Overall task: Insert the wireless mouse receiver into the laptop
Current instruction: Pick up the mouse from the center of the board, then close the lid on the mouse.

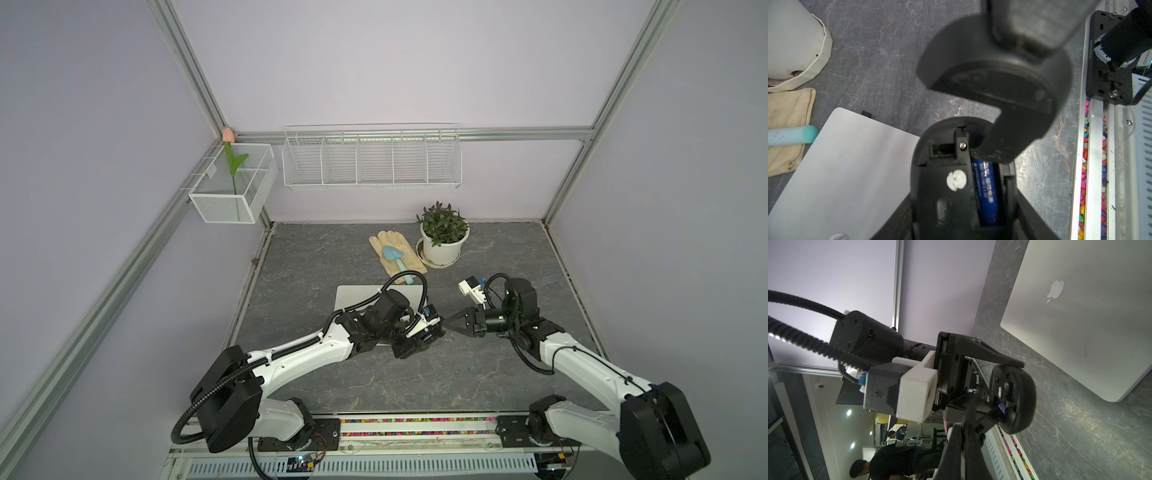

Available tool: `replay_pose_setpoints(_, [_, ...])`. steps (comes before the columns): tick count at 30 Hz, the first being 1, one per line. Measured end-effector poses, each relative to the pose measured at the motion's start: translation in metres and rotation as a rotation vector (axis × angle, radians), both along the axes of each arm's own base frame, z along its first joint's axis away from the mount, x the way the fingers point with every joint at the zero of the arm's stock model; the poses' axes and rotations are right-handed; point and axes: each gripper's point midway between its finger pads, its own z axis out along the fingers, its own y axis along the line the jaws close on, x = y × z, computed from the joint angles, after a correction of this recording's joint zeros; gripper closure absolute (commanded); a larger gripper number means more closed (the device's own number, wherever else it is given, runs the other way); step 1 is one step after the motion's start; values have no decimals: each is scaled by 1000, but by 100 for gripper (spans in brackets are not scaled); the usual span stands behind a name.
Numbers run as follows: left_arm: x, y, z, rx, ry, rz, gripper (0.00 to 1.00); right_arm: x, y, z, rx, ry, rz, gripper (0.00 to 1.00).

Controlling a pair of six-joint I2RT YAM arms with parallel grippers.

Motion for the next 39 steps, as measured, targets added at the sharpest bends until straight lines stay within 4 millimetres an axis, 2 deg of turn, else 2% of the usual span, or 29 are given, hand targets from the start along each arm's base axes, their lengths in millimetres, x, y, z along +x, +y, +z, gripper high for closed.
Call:
replay_pose_setpoints(5, [-1, -1, 1, -8, 12, -1, 64, 4, 2, -2, 10, -4, -6, 93])
replay_pose_setpoints(34, [0, 0, 1, -8, 17, 4, 64, -3, 3, -3, 50, -9, 20, 92])
replay_pose_setpoints(39, [4, -6, 12, -35, -20, -12, 64, -10, 5, -3, 55, 12, 45, 93])
